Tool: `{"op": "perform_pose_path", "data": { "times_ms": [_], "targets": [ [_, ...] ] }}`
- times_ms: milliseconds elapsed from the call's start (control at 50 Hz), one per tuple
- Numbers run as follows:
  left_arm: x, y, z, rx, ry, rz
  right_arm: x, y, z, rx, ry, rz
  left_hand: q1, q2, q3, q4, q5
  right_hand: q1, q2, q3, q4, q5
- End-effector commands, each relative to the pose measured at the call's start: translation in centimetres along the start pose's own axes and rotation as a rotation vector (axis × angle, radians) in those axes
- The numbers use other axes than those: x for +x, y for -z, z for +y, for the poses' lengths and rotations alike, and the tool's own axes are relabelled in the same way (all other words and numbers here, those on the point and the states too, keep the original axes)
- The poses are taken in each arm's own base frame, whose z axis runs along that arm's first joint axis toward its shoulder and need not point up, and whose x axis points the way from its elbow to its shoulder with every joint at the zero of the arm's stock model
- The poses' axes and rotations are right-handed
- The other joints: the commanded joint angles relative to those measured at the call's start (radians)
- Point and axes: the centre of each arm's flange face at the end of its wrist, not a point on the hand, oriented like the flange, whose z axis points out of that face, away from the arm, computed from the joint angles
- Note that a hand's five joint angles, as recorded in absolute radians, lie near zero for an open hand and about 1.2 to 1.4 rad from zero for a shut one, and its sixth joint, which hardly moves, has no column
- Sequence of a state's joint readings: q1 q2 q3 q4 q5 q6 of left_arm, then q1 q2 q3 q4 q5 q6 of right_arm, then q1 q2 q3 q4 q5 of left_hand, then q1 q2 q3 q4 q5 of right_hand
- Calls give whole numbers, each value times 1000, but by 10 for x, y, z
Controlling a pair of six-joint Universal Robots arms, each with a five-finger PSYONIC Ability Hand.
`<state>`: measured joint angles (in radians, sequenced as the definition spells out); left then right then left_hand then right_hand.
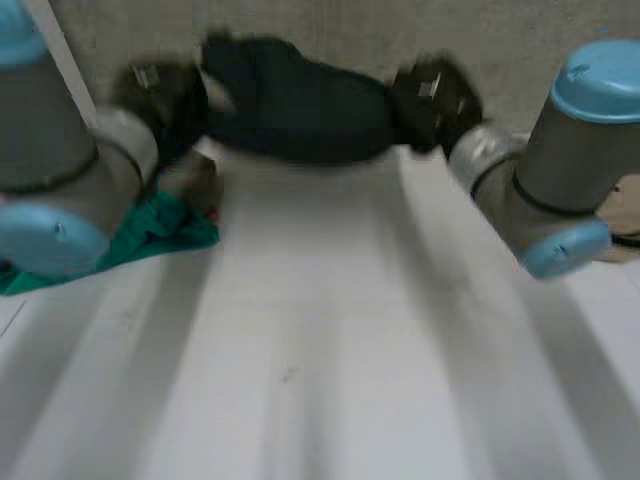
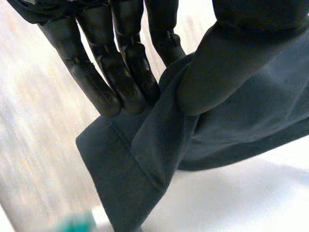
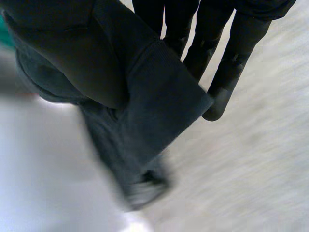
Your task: Fold the laundry.
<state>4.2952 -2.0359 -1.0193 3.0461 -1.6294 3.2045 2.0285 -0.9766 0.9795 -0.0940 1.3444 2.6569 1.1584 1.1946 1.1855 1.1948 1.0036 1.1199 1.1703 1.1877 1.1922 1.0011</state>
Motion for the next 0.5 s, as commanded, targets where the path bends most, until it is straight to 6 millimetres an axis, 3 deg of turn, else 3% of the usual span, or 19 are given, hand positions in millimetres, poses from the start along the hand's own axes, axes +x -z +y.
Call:
{"op": "perform_pose_path", "data": {
  "times_ms": [20, 80, 160, 220, 260, 280, 300, 340, 440, 500],
  "targets": [
    [14, 24, 101, -352, -115, 66, -52, 36, 60, -293, -3, -239, 238, 202, 211, 201, 218, 276, 226, 209, 204, 221],
    [14, 9, 124, -373, -172, 64, -66, 30, 90, -354, 17, -234, 238, 202, 211, 201, 218, 276, 226, 209, 204, 221],
    [16, -8, 139, -382, -227, 55, -79, 20, 121, -421, 29, -187, 238, 202, 211, 201, 218, 276, 226, 209, 204, 221],
    [23, -19, 142, -366, -257, 62, -79, 11, 133, -445, 28, -123, 238, 202, 211, 201, 218, 276, 226, 209, 204, 221],
    [28, -22, 141, -355, -269, 69, -77, 7, 132, -442, 21, -82, 174, 138, 147, 138, 155, 276, 226, 208, 204, 220],
    [31, -22, 141, -351, -276, 79, -75, 6, 131, -438, 14, -64, 54, 18, 27, 18, 35, 116, 66, 48, 44, 60],
    [34, -24, 140, -343, -289, 83, -73, 4, 129, -433, -3, -35, -185, -221, -212, -221, -205, -333, -383, -401, -405, -389],
    [39, -25, 137, -325, -309, 89, -70, 4, 125, -427, -23, -13, -447, -484, -475, -484, -467, -747, -797, -815, -819, -803],
    [37, -24, 117, -284, -343, 51, -62, 11, 107, -400, -63, 24, -984, -1020, -1011, -1020, -1004, -939, -990, -1007, -1012, -995],
    [34, -19, 101, -256, -350, 38, -54, 20, 93, -391, -68, 31, -984, -1020, -1011, -1020, -1004, -945, -996, -1013, -1018, -1001]
  ]
}}
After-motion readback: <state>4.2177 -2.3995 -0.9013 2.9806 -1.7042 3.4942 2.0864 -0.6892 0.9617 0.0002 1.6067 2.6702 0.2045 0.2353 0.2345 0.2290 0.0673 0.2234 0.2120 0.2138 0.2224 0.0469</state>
